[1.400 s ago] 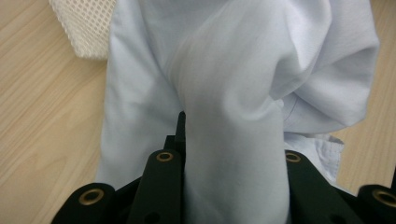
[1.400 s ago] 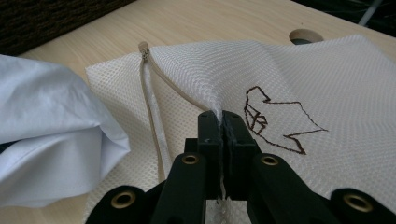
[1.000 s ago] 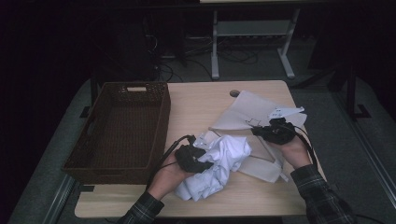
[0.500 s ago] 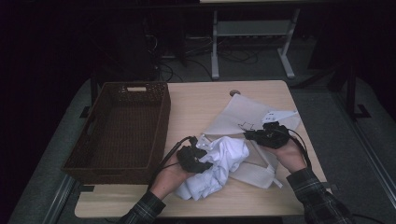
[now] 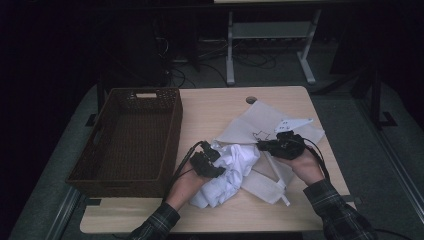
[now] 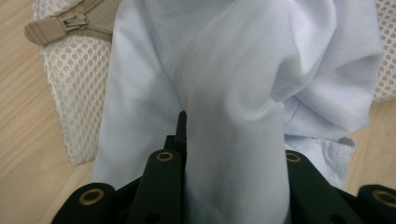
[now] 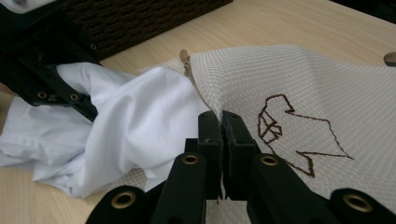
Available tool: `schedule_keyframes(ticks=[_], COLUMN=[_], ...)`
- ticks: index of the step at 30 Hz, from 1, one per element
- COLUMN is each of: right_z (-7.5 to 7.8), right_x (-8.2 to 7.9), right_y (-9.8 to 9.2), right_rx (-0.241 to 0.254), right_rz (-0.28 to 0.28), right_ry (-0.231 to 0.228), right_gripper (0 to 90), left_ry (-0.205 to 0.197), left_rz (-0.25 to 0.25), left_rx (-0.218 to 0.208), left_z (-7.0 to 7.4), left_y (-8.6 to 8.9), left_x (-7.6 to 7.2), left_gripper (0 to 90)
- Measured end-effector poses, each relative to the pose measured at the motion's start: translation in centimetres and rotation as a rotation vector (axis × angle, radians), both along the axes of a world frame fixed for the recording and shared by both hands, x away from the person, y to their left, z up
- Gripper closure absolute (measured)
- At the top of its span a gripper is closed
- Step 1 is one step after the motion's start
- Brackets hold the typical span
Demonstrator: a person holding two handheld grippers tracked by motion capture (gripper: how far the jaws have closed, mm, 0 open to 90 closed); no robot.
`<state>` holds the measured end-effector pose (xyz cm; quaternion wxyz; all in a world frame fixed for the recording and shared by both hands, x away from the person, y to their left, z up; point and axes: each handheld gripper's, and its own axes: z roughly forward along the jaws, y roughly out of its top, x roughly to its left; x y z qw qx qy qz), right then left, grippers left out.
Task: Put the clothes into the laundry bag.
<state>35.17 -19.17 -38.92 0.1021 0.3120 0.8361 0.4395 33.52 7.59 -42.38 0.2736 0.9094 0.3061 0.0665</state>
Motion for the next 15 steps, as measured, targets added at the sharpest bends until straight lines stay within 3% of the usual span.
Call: schedule_keyframes(ticks=[6, 12, 15], right_z=[0.7, 1.1, 1.3], right_x=[-0.1, -0.2, -0.2], right_y=[-0.1, -0.2, -0.2], right_rx=[0.028, 0.041, 0.045], right_rz=[0.0, 0.004, 0.006], right_ry=[-0.016, -0.022, -0.028], right_gripper=[86.5, 86.5, 86.5], left_ry=[-0.02, -0.064, -0.08], left_rz=[-0.029, -0.069, -0.066], left_rx=[0.018, 0.007, 0.03], left_z=[0.6, 2.1, 2.3], left_y=[-1.1, -2.3, -2.7], left_x=[0.0, -0.4, 0.0], left_gripper=[72.2, 72.1, 72.1])
